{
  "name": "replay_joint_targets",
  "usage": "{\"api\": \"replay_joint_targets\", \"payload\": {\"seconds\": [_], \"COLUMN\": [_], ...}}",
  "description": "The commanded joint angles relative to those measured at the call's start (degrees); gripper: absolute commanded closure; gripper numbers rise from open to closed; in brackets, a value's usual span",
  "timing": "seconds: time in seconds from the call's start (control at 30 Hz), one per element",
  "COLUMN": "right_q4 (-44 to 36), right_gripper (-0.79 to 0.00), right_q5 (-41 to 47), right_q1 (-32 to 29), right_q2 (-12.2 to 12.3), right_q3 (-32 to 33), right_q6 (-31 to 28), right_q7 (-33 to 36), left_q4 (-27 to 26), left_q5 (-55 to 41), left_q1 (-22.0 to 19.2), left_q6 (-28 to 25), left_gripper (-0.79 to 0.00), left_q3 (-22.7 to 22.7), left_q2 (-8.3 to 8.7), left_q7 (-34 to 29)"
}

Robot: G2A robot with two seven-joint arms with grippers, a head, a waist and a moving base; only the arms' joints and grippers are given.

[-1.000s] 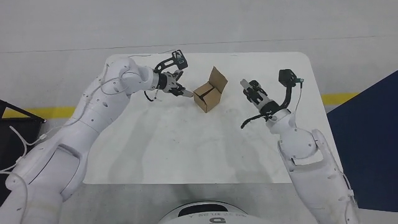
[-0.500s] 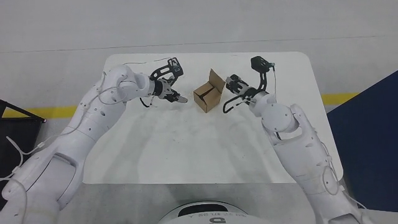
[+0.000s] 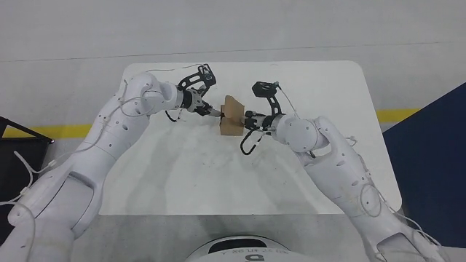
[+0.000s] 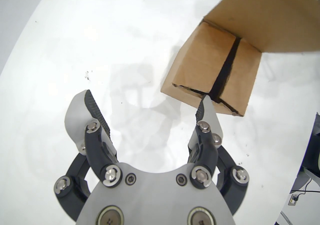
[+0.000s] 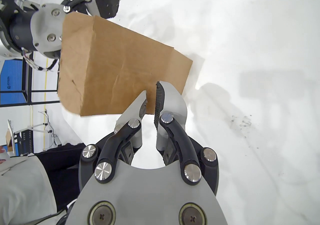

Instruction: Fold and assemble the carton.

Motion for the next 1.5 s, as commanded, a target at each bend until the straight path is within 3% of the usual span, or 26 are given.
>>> {"api": "replay_joint_targets", "payload": {"seconds": [0.0, 0.13, 0.27, 0.4, 0.6, 0.93, 1.2, 1.47], "right_q4": [-0.1, -1.1, -2.0, -1.1, 2.5, 3.5, 3.9, 4.9], "right_gripper": [-0.185, -0.256, -0.336, -0.354, -0.351, -0.323, -0.329, -0.302], "right_q5": [0.3, 0.3, -2.6, -1.0, 1.3, 1.2, 1.3, 0.9], "right_q1": [0.2, -0.3, -1.0, -1.0, 1.1, 2.1, 2.8, 3.5], "right_q2": [-0.1, -0.2, -0.3, -0.6, -1.3, -1.8, -2.1, -2.4], "right_q3": [-0.7, -0.6, -0.6, -0.9, -1.7, -3.0, -3.3, -4.2], "right_q6": [-0.1, 0.7, 5.2, 6.8, 7.9, 9.6, 10.5, 11.4], "right_q7": [0.2, -1.2, -4.6, -5.1, -4.7, -4.9, -5.0, -4.8], "left_q4": [0.9, 1.6, 1.9, 2.0, 2.3, 5.3, 0.7, -5.1], "left_q5": [0.0, 0.6, 1.0, 1.3, 1.3, 1.2, 1.4, 0.5], "left_q1": [0.0, 0.1, 0.4, 0.6, 1.0, 2.1, 5.1, 6.4], "left_q6": [0.0, -0.2, -0.1, 0.0, 0.0, -0.4, -0.5, -0.6], "left_gripper": [-0.785, -0.785, -0.785, -0.785, -0.785, -0.785, -0.785, -0.785], "left_q3": [-0.2, -0.3, -0.4, -0.5, -1.1, -6.0, -10.5, -10.3], "left_q2": [-0.09, -0.20, -0.32, -0.42, -0.37, 1.65, 3.86, 4.03], "left_q7": [0.7, 1.8, 2.4, 2.6, 2.9, 5.0, 5.6, 2.2]}}
